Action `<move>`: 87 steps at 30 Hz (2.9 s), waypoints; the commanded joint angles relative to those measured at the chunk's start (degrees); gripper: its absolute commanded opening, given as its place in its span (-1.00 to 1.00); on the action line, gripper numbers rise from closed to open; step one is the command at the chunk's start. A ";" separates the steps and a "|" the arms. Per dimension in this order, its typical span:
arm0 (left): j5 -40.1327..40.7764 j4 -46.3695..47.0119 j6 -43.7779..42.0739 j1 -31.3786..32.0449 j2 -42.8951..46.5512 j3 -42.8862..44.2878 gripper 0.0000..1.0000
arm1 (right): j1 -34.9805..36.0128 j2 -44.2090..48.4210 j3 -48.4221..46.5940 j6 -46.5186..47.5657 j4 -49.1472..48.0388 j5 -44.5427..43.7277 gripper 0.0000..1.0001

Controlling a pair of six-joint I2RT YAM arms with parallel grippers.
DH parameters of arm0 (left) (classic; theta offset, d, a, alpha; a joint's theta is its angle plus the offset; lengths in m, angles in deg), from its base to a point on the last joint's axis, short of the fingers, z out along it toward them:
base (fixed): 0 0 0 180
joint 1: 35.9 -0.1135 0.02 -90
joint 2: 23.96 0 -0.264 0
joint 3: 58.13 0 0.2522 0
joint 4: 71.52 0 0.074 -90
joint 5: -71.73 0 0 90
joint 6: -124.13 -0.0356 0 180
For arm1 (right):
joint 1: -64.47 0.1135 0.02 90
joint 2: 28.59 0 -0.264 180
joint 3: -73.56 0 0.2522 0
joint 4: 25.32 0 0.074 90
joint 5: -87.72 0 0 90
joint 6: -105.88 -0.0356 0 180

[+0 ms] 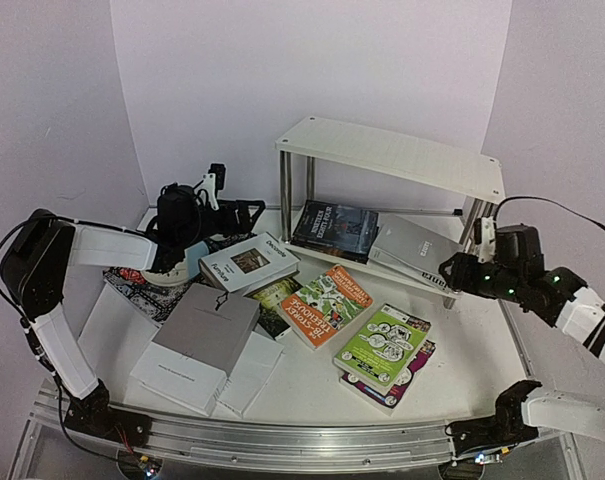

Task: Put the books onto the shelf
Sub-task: Move the shelf to the corner of the board, then adjust the book on the shelf.

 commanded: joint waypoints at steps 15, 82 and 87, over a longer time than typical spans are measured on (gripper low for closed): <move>-10.28 2.07 1.11 -3.49 -7.30 7.00 0.99 | 20.67 -36.74 -18.10 15.87 -18.71 -19.30 -1.00; -13.65 2.13 -7.22 -3.50 -13.80 16.38 0.99 | 16.60 -73.59 -55.07 25.96 2.65 -17.86 -1.00; -13.77 2.14 -7.23 -3.49 -14.59 16.45 0.99 | 17.05 -75.43 -57.06 25.48 2.65 -16.49 -1.00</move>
